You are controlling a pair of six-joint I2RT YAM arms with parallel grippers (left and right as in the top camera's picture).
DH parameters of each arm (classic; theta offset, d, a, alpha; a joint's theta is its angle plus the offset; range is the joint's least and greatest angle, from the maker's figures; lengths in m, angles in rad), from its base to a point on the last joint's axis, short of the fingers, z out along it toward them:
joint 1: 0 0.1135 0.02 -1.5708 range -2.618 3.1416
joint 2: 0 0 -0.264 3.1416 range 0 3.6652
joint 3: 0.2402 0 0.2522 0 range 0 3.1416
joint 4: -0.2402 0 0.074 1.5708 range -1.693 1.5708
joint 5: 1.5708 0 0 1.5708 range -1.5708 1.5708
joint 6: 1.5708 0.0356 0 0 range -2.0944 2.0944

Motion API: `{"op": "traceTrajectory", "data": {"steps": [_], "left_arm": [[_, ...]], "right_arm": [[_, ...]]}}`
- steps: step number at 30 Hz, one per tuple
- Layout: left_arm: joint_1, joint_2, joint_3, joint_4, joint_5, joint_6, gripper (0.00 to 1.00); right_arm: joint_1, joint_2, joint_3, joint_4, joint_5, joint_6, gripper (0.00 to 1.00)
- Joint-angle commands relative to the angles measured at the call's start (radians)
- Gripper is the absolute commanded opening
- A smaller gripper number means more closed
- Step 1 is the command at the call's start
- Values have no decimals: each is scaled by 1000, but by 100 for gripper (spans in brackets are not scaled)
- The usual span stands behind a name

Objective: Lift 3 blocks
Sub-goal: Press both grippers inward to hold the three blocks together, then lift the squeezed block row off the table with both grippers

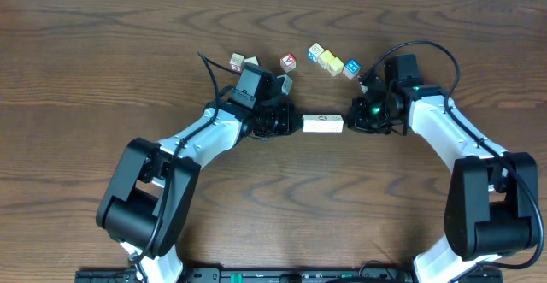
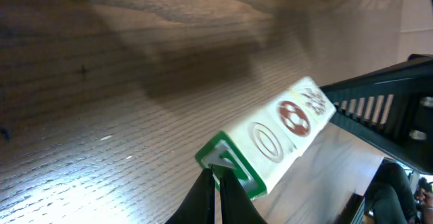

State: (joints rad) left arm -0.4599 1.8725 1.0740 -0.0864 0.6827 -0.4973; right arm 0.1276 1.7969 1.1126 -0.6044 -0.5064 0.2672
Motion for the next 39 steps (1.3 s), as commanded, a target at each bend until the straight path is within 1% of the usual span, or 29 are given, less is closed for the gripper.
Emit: {"op": "traceTrajectory", "data": {"steps": [1,39], "left_arm": [[-28,-36,11,11,92,6,7],[-28,-43,11,9,95,-7,7]], "right_arm": [[55,-11,19,8,-146,2,1],[58,-13,56,-17,-180,9,1]]}}
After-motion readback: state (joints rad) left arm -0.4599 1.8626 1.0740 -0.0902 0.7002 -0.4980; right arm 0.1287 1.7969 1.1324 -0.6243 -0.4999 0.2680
